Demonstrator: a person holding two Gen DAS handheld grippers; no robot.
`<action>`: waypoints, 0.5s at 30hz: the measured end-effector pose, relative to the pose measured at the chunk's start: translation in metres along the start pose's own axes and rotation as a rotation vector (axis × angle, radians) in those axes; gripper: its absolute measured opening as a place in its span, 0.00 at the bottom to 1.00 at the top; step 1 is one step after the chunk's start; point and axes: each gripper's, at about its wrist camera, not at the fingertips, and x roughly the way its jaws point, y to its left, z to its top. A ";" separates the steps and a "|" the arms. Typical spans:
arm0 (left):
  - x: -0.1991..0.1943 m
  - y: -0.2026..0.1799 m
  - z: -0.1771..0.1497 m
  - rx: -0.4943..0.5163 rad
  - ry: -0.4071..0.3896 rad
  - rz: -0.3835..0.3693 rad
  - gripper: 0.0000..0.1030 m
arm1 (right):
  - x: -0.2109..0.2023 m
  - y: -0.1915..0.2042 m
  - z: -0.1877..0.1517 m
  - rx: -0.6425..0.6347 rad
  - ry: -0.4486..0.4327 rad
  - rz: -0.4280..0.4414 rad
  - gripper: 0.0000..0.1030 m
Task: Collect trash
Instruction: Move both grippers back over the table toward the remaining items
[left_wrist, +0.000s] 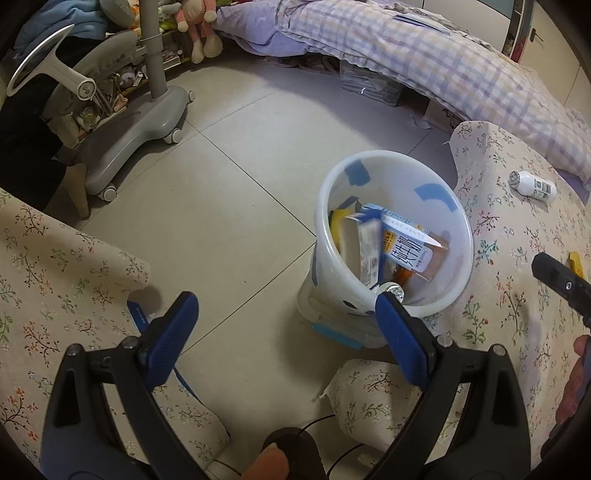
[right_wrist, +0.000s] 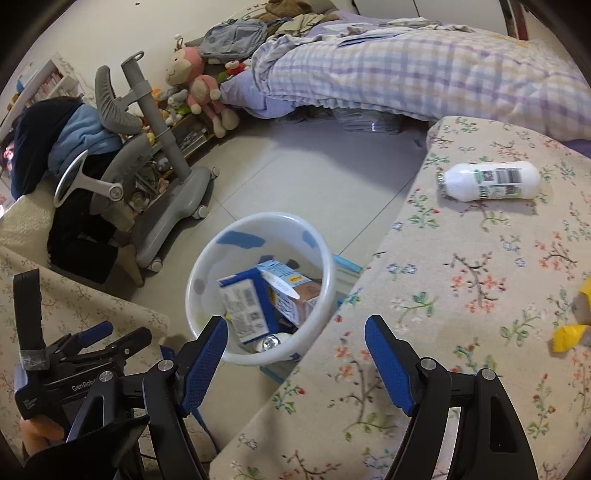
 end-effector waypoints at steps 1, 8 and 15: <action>-0.001 -0.002 0.000 0.004 -0.003 -0.005 0.93 | -0.004 -0.003 -0.001 0.001 -0.003 -0.009 0.76; -0.002 -0.019 -0.003 0.036 0.006 -0.024 0.93 | -0.033 -0.028 -0.009 0.005 -0.013 -0.073 0.76; -0.009 -0.045 -0.005 0.065 0.001 -0.054 0.93 | -0.064 -0.066 -0.018 0.028 -0.033 -0.145 0.77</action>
